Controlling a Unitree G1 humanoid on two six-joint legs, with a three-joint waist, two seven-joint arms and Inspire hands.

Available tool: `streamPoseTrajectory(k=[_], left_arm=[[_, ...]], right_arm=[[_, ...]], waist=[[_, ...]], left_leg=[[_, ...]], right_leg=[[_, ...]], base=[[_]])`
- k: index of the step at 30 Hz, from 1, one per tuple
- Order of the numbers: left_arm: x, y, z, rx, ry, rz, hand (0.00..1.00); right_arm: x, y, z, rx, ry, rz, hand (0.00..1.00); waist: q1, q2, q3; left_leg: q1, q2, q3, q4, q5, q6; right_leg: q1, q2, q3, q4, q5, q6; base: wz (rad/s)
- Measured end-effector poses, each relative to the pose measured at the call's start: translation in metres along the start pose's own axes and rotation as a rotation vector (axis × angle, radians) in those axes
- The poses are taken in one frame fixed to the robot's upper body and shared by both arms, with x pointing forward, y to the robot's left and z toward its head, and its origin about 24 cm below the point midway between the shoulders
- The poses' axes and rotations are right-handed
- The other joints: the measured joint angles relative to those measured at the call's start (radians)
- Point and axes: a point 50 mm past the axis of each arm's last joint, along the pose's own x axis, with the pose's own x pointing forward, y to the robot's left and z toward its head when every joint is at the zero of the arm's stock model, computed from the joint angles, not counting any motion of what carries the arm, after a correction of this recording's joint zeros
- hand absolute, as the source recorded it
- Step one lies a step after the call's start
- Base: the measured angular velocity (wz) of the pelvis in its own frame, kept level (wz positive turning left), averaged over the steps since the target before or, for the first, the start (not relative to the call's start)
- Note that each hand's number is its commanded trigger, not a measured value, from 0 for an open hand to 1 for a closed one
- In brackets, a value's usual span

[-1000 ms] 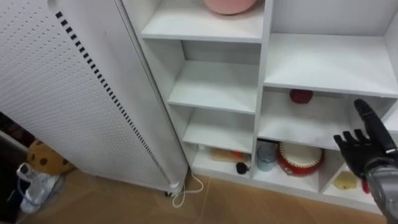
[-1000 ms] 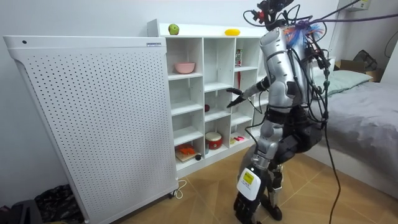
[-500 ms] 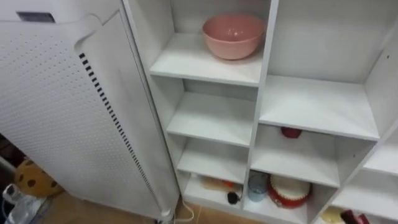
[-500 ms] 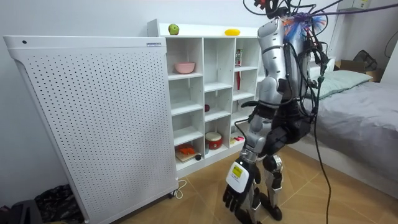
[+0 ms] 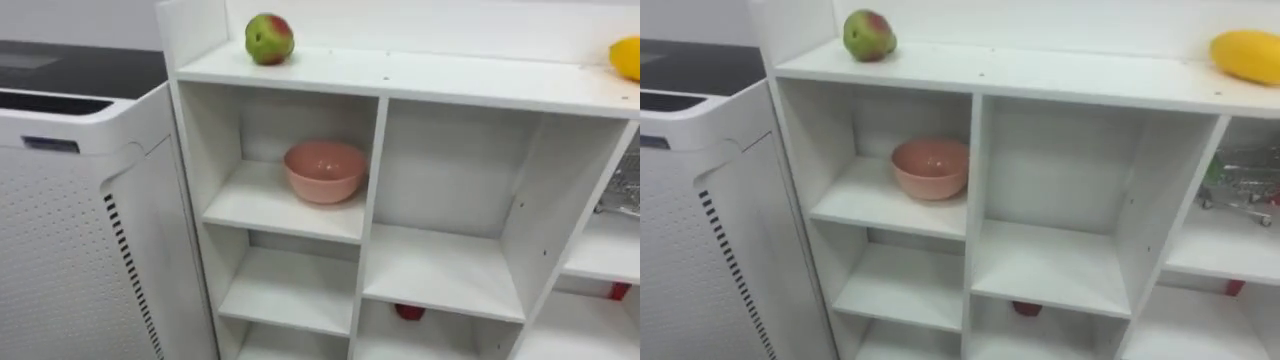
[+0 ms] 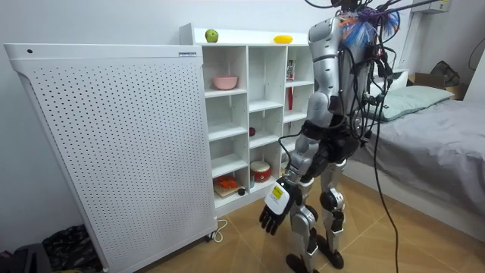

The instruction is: Arrange fruit in the closet

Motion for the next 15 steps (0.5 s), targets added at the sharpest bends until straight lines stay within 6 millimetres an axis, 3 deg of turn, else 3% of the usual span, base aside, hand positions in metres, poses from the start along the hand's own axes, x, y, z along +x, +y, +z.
streamPoseTrajectory(k=[4, 12, 15], left_arm=[[-0.001, 0.0, -0.005, 0.026, 0.015, 0.004, 0.0], [-0.001, -0.001, -0.008, 0.033, 0.051, 0.019, 0.0], [-0.001, -0.001, -0.009, 0.047, 0.065, 0.024, 0.0]], right_arm=[[0.0, 0.009, -0.007, -0.131, 0.009, -0.021, 0.0], [-0.001, 0.005, -0.014, -0.115, 0.021, -0.073, 0.0], [-0.004, -0.002, -0.032, -0.071, 0.068, -0.106, 0.0]], waist=[[-0.022, -0.002, 0.0027], [-0.05, 0.002, 0.0028], [-0.064, 0.003, 0.0032]], left_leg=[[0.051, 0.001, -0.001, -0.015, -0.002, -0.003], [0.113, 0.001, 0.023, -0.06, -0.007, -0.004], [0.149, 0.001, 0.025, -0.079, -0.007, -0.005]], right_leg=[[0.058, 0.01, 0.008, -0.024, 0.007, 0.004], [0.103, 0.022, 0.047, -0.043, 0.006, 0.007], [0.134, 0.025, 0.062, -0.059, 0.007, 0.009]], base=[[-0.01], [-0.09], [-0.04]])
